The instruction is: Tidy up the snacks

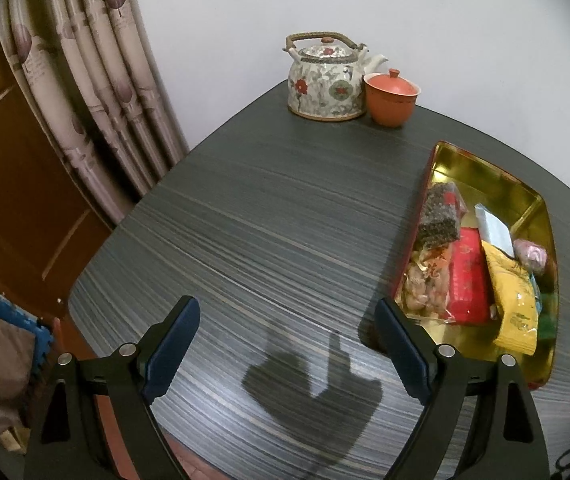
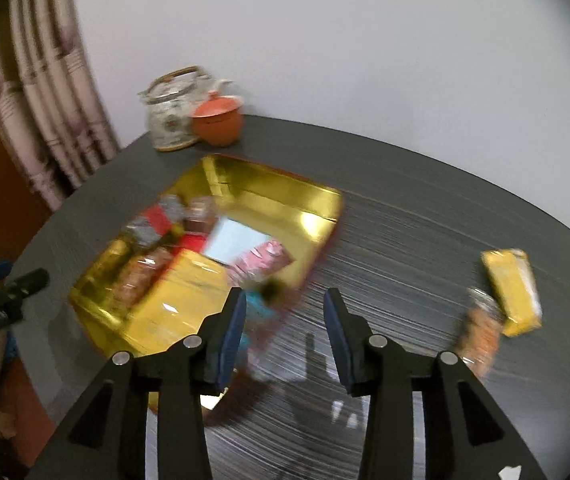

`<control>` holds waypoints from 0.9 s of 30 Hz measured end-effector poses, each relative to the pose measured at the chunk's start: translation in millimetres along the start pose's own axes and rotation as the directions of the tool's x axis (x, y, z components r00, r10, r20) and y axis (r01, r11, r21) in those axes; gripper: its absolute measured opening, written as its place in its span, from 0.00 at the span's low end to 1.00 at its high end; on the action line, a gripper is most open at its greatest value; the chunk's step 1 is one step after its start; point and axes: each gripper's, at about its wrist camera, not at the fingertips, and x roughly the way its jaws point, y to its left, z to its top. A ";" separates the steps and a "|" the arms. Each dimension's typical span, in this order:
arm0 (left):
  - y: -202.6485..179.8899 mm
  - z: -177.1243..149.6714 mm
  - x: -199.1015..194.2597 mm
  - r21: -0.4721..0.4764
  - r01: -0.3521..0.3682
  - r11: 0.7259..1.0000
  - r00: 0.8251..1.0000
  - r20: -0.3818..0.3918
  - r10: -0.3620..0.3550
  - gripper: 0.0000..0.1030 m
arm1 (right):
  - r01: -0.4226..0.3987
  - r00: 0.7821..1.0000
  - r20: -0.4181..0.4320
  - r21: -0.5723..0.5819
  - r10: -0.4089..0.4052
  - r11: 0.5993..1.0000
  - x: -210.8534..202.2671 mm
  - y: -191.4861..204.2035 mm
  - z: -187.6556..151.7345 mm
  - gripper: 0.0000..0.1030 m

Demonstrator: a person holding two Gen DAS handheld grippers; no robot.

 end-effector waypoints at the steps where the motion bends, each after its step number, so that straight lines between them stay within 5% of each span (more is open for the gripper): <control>1: 0.1 -0.2 -0.1 -0.002 -0.003 1.000 1.000 0.000 0.003 0.86 | 0.033 0.999 -0.002 0.022 -0.033 0.999 -2.8 -12.5 -4.2 0.38; 10: -1.6 -1.0 -1.1 0.001 -0.010 1.000 1.000 0.002 0.010 0.86 | 0.241 0.968 -0.126 0.242 -0.216 0.940 9.6 -106.2 -24.5 0.51; 16: -2.1 -2.2 0.1 0.009 -0.015 1.000 1.000 0.002 0.015 0.86 | 0.308 0.946 -0.183 0.249 -0.268 0.918 39.9 -116.4 -24.4 0.53; 22: -6.4 -2.6 2.9 0.032 -0.019 0.999 1.000 0.005 0.018 0.86 | 0.295 0.950 -0.188 0.275 -0.250 0.915 57.2 -122.5 -28.2 0.51; 27: -12.2 -4.7 2.2 0.059 -0.014 0.998 1.000 0.017 0.013 0.86 | 0.251 0.964 -0.154 0.252 -0.217 0.935 53.5 -125.8 -42.6 0.35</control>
